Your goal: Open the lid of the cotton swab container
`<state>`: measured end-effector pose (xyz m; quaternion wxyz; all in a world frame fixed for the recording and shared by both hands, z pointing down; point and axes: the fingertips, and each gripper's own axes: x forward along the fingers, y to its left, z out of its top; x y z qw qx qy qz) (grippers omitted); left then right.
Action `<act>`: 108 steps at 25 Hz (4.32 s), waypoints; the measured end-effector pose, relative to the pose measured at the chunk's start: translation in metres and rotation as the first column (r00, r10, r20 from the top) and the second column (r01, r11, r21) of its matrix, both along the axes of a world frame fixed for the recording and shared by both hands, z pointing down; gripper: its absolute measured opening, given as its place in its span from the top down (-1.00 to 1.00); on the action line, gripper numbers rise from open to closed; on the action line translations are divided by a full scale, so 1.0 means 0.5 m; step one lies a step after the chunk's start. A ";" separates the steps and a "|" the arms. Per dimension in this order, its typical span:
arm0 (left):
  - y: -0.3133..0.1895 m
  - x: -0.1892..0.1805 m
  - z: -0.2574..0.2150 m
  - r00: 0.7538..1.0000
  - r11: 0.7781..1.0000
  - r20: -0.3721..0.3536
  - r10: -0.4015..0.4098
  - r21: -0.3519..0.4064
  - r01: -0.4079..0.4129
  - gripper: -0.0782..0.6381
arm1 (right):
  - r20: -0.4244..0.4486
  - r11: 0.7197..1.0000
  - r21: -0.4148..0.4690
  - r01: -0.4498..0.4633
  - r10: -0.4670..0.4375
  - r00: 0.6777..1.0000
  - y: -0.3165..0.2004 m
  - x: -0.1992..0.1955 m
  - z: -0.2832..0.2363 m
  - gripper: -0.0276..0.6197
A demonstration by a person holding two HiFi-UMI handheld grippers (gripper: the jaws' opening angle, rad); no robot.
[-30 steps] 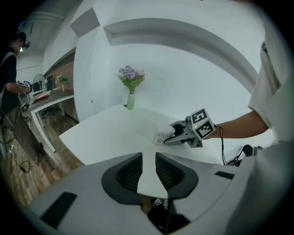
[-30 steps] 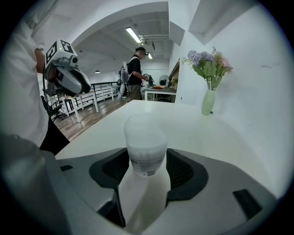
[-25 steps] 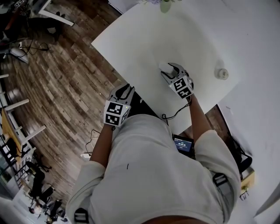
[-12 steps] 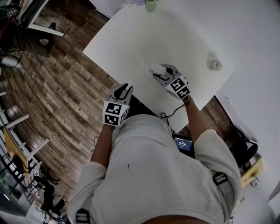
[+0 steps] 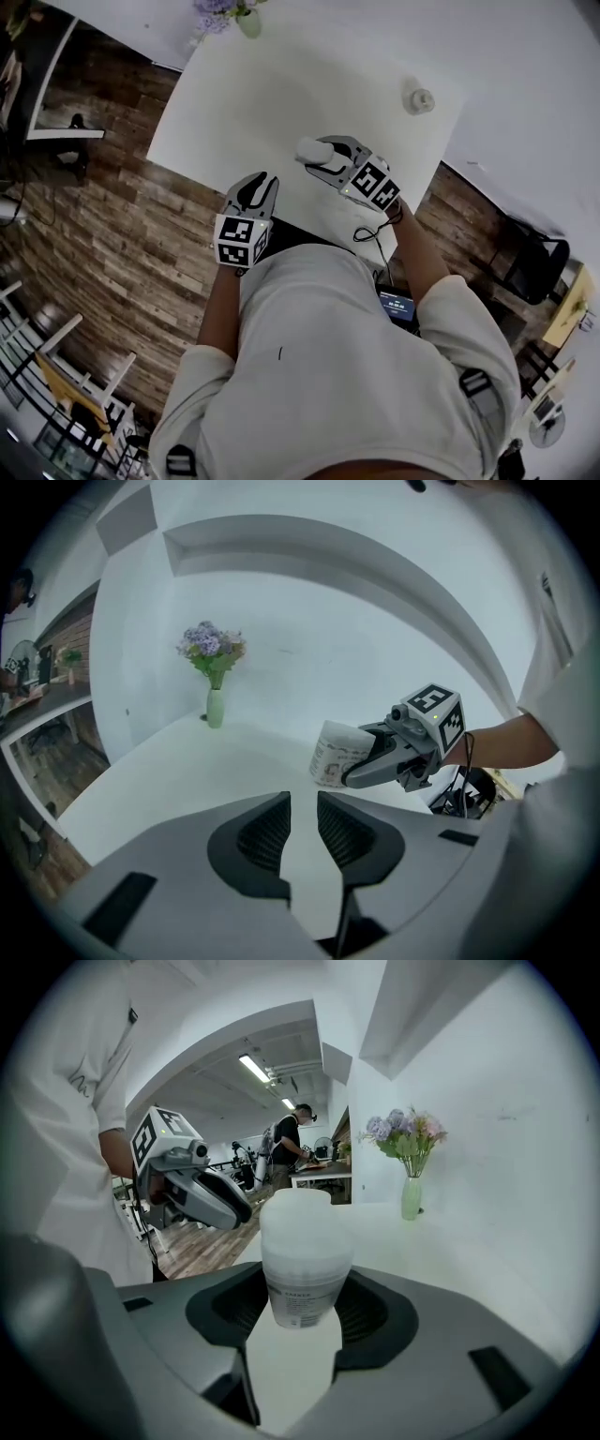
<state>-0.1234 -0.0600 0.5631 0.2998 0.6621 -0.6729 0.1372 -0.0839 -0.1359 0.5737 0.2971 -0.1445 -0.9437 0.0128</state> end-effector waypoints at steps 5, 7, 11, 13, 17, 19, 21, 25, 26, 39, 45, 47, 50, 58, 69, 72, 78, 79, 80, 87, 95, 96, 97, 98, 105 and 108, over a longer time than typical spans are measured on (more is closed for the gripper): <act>-0.061 0.032 -0.051 0.992 0.988 -0.014 0.128 0.084 -0.126 0.50 | 0.009 0.998 -0.018 -0.053 0.053 0.999 -0.011 0.032 -0.054 0.25; -0.083 0.046 -0.088 0.980 0.971 -0.025 0.197 0.144 -0.191 0.50 | 0.010 0.996 -0.034 -0.080 0.081 0.997 -0.017 0.043 -0.073 0.25; -0.112 0.073 -0.162 0.942 0.917 0.003 0.335 0.230 -0.327 0.45 | 0.026 0.991 -0.058 -0.117 0.119 0.993 -0.021 0.068 -0.106 0.25; -0.128 0.080 -0.189 0.921 0.889 0.020 0.388 0.256 -0.380 0.30 | 0.032 0.988 -0.066 -0.140 0.142 0.989 -0.021 0.073 -0.125 0.25; -0.153 0.102 -0.222 0.876 0.832 0.050 0.480 0.290 -0.472 0.17 | 0.032 0.985 -0.046 -0.167 0.169 0.985 -0.019 0.077 -0.136 0.25; -0.157 0.123 -0.229 0.850 0.803 0.058 0.524 0.298 -0.516 0.11 | 0.029 0.984 -0.037 -0.174 0.175 0.984 -0.014 0.078 -0.137 0.25; -0.160 0.140 -0.235 0.834 0.783 0.054 0.549 0.316 -0.535 0.07 | 0.030 0.983 -0.036 -0.178 0.179 0.983 -0.004 0.076 -0.141 0.25; -0.164 0.152 -0.236 0.838 0.785 0.035 0.544 0.333 -0.523 0.04 | 0.023 0.986 -0.017 -0.165 0.166 0.986 0.010 0.075 -0.142 0.25; -0.162 0.155 -0.233 0.837 0.784 0.044 0.546 0.325 -0.529 0.04 | 0.022 0.986 -0.018 -0.164 0.164 0.986 0.012 0.075 -0.142 0.25; -0.160 0.160 -0.218 0.862 0.811 0.021 0.506 0.330 -0.484 0.03 | -0.005 0.988 -0.031 -0.150 0.150 0.989 0.021 0.081 -0.133 0.25; -0.159 0.163 -0.205 0.882 0.841 -0.018 0.472 0.311 -0.443 0.03 | -0.003 0.985 0.012 -0.170 0.170 0.985 0.020 0.081 -0.129 0.25; -0.157 0.164 -0.203 0.885 0.846 -0.028 0.465 0.308 -0.435 0.03 | -0.003 0.984 0.019 -0.177 0.177 0.984 0.021 0.082 -0.126 0.25; -0.159 0.163 -0.205 0.890 0.851 -0.038 0.454 0.315 -0.421 0.03 | 0.005 0.981 0.011 -0.193 0.193 0.981 0.019 0.082 -0.127 0.25; -0.166 0.168 -0.210 0.899 0.863 -0.075 0.431 0.325 -0.386 0.04 | 0.021 0.978 0.019 -0.207 0.207 0.978 0.010 0.090 -0.134 0.25; -0.176 0.171 -0.226 0.904 0.863 -0.079 0.420 0.341 -0.372 0.04 | 0.049 0.977 -0.092 -0.192 0.197 0.979 0.005 0.098 -0.140 0.26; -0.172 0.176 -0.241 0.890 0.837 -0.034 0.455 0.357 -0.415 0.04 | 0.067 0.972 -0.190 -0.138 0.153 0.986 0.016 0.103 -0.149 0.26; -0.158 0.187 -0.245 0.855 0.795 0.049 0.517 0.343 -0.500 0.04 | 0.055 0.967 -0.249 -0.056 0.071 0.996 0.043 0.112 -0.150 0.26; -0.157 0.187 -0.244 0.855 0.795 0.047 0.517 0.345 -0.499 0.04 | 0.054 0.966 -0.253 -0.057 0.073 0.996 0.044 0.111 -0.149 0.26; -0.157 0.187 -0.244 0.857 0.796 0.046 0.513 0.348 -0.495 0.05 | 0.053 0.965 -0.254 -0.061 0.077 0.996 0.045 0.110 -0.148 0.26; -0.157 0.164 -0.240 0.897 0.843 -0.047 0.439 0.367 -0.393 0.08 | 0.055 0.980 -0.168 -0.108 0.119 0.991 0.033 0.094 -0.149 0.26; -0.154 0.159 -0.235 0.913 0.873 -0.124 0.389 0.367 -0.322 0.09 | 0.049 0.979 -0.132 -0.155 0.162 0.986 0.030 0.094 -0.147 0.26; -0.155 0.157 -0.236 0.914 0.876 -0.133 0.382 0.368 -0.313 0.09 | 0.051 0.977 -0.137 -0.162 0.170 0.984 0.029 0.093 -0.148 0.26; -0.156 0.156 -0.237 0.915 0.878 -0.141 0.379 0.368 -0.307 0.09 | 0.053 0.975 -0.145 -0.166 0.175 0.983 0.029 0.092 -0.149 0.26; -0.156 0.157 -0.239 0.913 0.876 -0.142 0.382 0.370 -0.309 0.09 | 0.057 0.973 -0.161 -0.164 0.175 0.983 0.029 0.093 -0.150 0.26; -0.143 0.173 -0.285 0.844 0.767 -0.003 0.536 0.419 -0.486 0.11 | 0.108 0.922 -0.386 -0.020 0.067 0.992 0.060 0.111 -0.187 0.27; -0.135 0.181 -0.284 0.822 0.744 0.011 0.570 0.418 -0.521 0.11 | 0.096 0.915 -0.402 0.015 0.025 0.995 0.075 0.115 -0.188 0.27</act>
